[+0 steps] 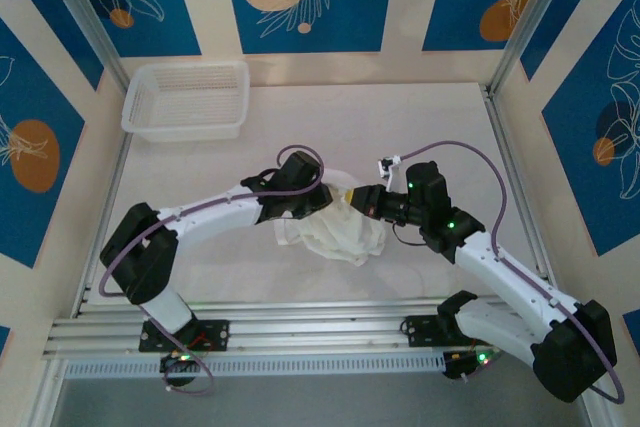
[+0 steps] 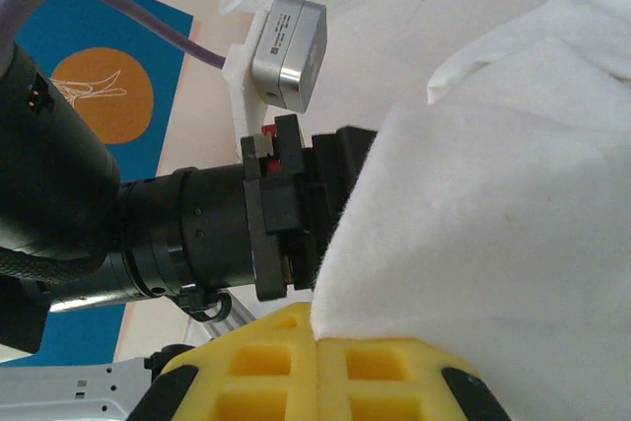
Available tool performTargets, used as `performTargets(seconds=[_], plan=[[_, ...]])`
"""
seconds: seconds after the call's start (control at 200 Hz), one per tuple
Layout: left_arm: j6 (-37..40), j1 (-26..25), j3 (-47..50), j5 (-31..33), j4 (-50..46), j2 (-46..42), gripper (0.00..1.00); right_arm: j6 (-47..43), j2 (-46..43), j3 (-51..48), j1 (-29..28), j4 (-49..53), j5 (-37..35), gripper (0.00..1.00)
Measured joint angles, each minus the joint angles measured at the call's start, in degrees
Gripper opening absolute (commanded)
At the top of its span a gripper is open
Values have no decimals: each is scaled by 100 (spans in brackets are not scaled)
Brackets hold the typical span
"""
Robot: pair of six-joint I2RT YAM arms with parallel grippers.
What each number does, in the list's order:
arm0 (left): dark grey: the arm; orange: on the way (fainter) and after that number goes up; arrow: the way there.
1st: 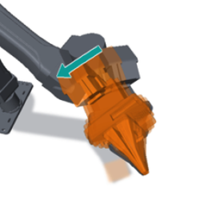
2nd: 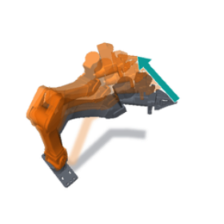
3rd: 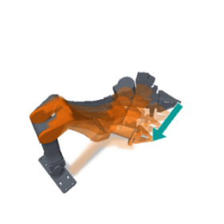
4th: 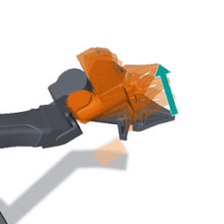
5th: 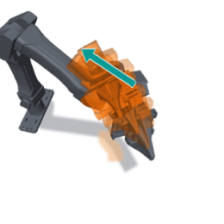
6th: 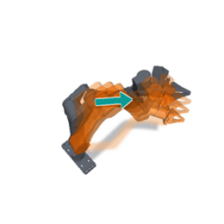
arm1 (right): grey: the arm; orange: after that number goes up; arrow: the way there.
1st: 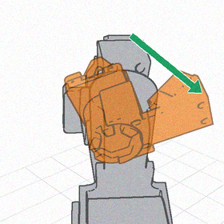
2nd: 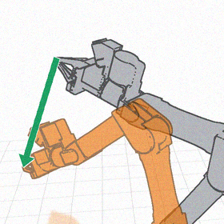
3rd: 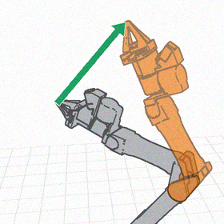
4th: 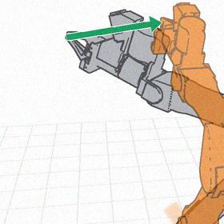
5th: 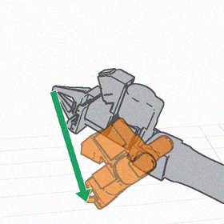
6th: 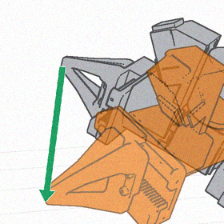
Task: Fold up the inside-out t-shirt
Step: Turn the T-shirt inside out at the center of the table.
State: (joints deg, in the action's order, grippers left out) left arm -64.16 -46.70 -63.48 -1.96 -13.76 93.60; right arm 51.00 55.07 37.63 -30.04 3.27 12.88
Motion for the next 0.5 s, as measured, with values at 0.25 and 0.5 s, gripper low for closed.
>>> performTargets(seconds=[0.25,0.5], plan=[[1143,81,-103,546,-824,-1143,0,203,-352,85,1075,656,-136,0],[2695,160,-538,479,-1167,-3036,0,494,-605,44,1965,367,673,0]])
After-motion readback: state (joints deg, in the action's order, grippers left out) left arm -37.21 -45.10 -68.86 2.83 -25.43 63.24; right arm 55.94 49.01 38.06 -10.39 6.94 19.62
